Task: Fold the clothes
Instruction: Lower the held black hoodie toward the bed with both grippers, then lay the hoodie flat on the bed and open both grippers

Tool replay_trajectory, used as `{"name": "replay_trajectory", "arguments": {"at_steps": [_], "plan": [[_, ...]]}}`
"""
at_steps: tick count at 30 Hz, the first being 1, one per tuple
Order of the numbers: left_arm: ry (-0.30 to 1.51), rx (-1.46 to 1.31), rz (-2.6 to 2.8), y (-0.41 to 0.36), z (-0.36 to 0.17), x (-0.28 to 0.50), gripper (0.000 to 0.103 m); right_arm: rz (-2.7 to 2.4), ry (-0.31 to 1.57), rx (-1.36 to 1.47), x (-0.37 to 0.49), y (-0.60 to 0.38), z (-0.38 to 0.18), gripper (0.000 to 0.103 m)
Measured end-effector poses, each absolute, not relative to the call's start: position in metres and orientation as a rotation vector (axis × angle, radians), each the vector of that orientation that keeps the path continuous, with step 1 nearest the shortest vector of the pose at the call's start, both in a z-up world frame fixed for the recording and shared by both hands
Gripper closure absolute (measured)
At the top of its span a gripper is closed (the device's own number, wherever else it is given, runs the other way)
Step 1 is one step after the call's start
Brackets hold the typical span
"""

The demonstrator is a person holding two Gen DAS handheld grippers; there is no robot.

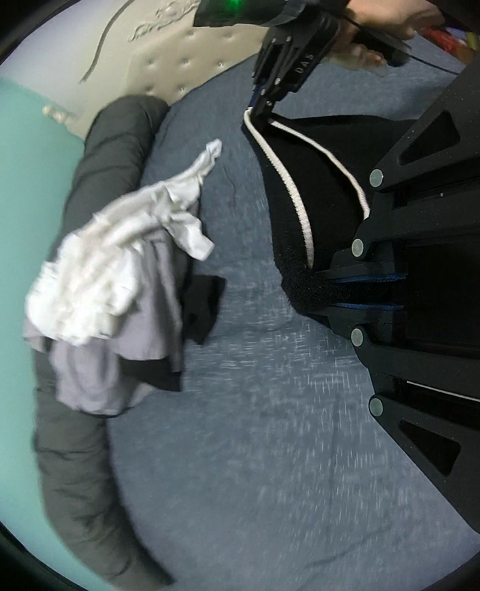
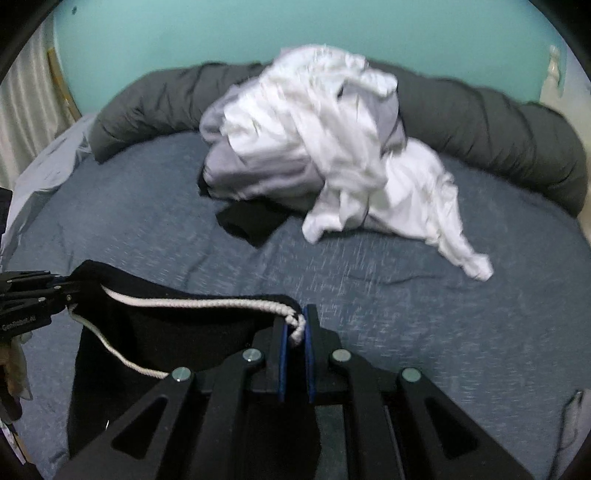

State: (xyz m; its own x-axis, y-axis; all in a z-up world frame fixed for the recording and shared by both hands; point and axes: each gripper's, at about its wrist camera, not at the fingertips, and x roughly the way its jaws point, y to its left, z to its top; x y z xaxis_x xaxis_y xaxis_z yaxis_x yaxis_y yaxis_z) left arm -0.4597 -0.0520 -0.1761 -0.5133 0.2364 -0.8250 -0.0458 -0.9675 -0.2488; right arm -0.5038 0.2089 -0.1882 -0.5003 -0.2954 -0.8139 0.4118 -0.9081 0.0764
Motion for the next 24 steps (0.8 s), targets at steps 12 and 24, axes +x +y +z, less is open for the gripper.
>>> {"name": "replay_trajectory", "arguments": {"at_steps": [12,24], "plan": [[-0.603,-1.438,2.496,-0.071,-0.243,-0.487,0.046,-2.373,0.096,1.437,-0.533,0.201,-0.278,0.093],[-0.503,-1.423,2.56,-0.095,-0.23,-0.47,0.046,-2.327,-0.122,1.393,-0.521,0.224,-0.26,0.041]]}}
